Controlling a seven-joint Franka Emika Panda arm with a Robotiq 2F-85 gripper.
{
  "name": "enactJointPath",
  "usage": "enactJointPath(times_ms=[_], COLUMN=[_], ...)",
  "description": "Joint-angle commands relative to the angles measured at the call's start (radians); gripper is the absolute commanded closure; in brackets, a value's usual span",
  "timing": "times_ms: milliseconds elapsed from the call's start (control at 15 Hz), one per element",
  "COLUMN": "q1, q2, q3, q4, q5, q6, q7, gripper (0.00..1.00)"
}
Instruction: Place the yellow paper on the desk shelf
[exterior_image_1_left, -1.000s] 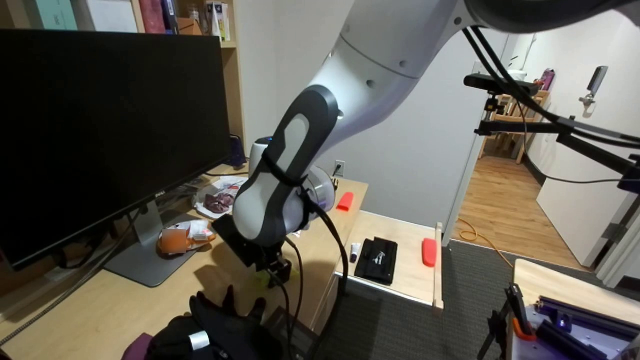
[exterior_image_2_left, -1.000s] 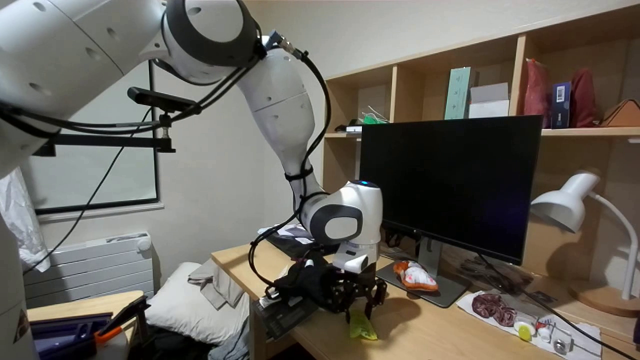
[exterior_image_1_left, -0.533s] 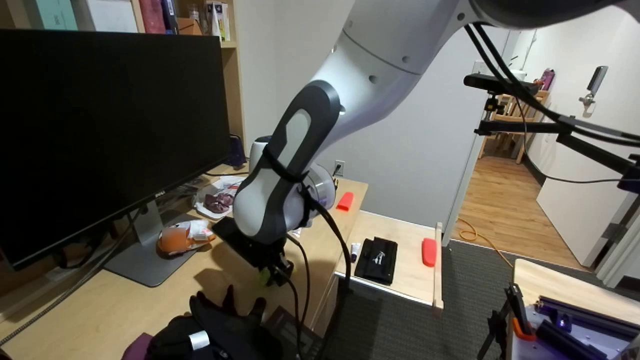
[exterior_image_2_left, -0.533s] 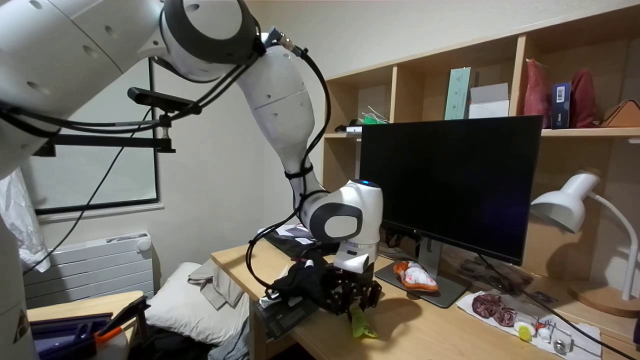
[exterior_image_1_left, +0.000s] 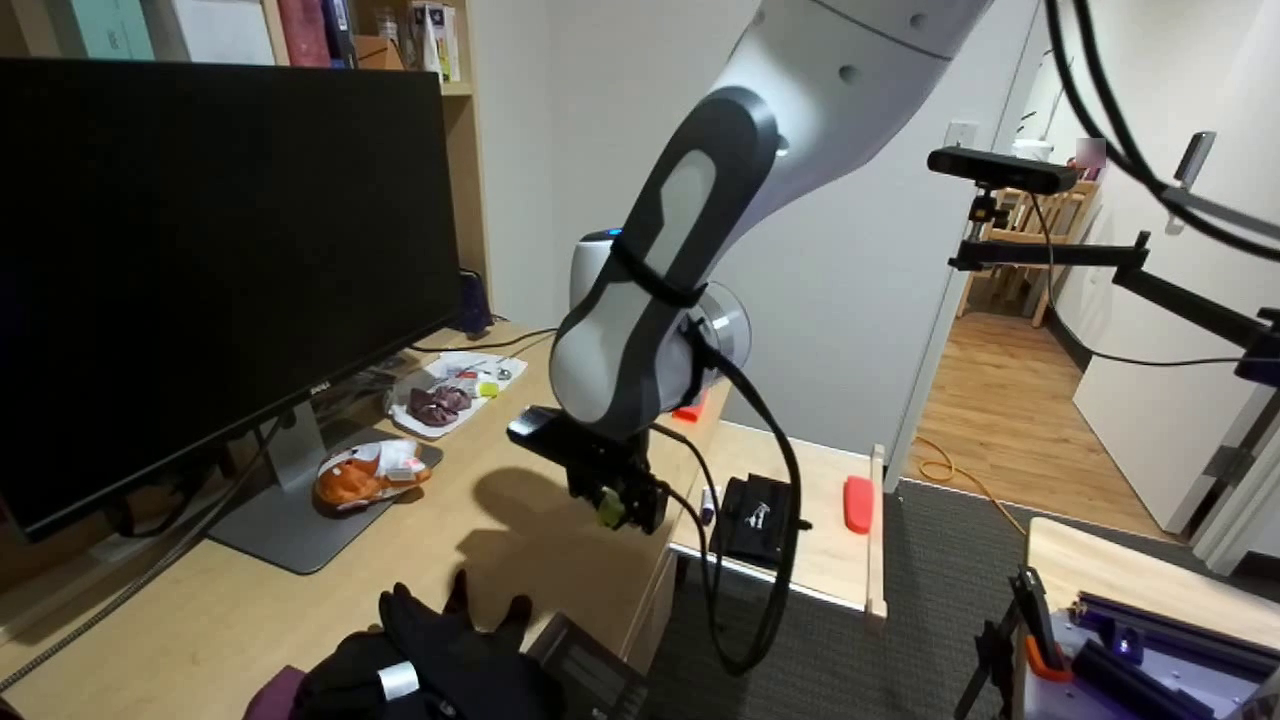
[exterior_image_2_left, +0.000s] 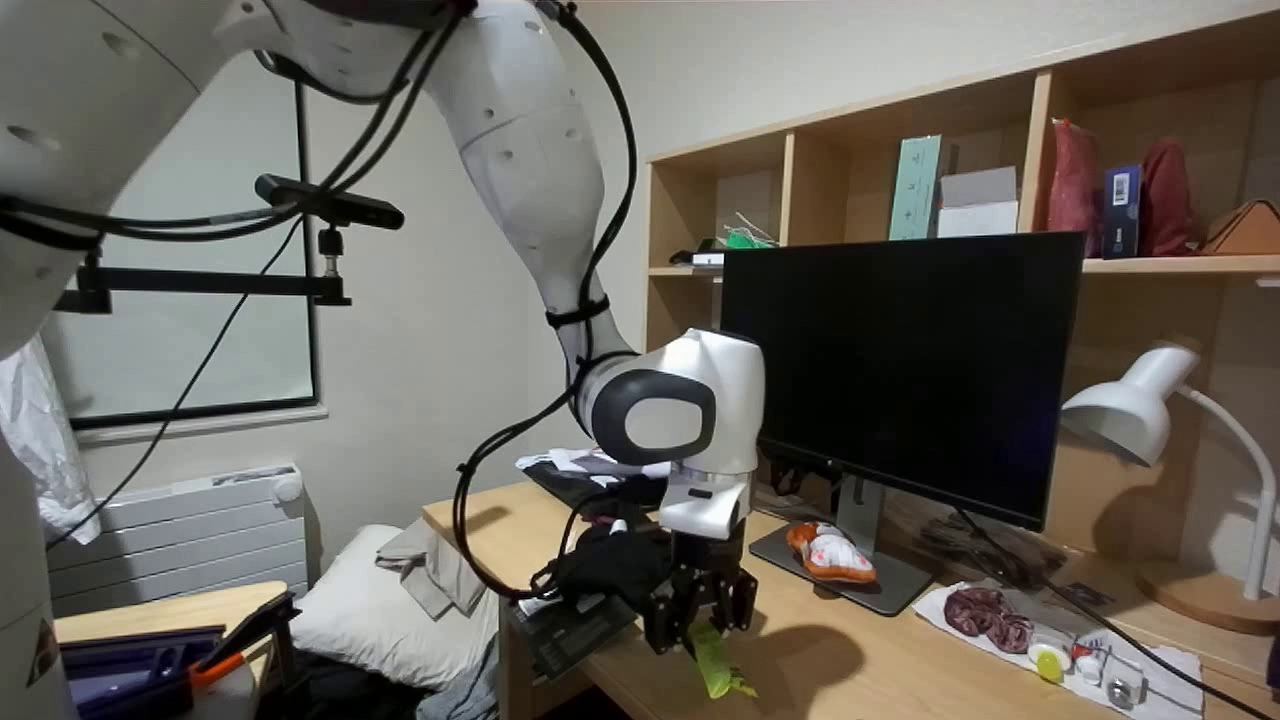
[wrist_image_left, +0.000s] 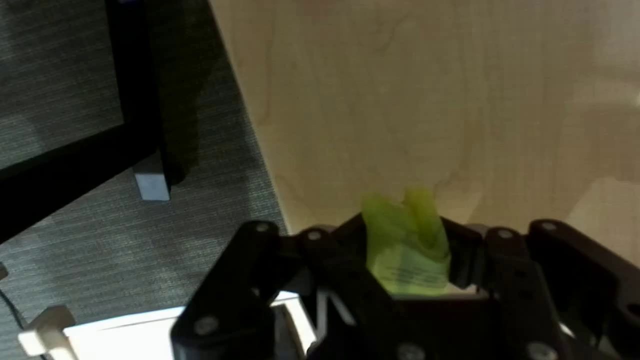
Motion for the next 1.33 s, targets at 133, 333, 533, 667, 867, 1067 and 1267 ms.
enactJointPath(times_ms=[133, 333, 533, 667, 867, 1067, 1267], q1=[-0.030, -0.029, -0.028, -0.037, -0.071, -0.045, -0.045], q2=[-0.137, -0.112, -0.086, -0.065, -0.048, -0.044, -0.044], q3=[-0.085, -0.142, -0.205, -0.242, -0.235, -0.262, -0.255], q4=[-0.169, -0.182, -0.189, -0.182, -0.168, -0.166, -0.165], q5=[-0.085, -0.169, -0.282, -0.330, -0.283, -0.294, -0.292], q6=[-0.008, 0.001, 0.045, 0.087, 0.116, 0.098, 0.098], q7=[-0.078, -0.101, -0.169, -0.205, -0.235, -0.209, -0.209], gripper=[0.93, 0.93, 0.93, 0.93, 0.93, 0.92, 0.93])
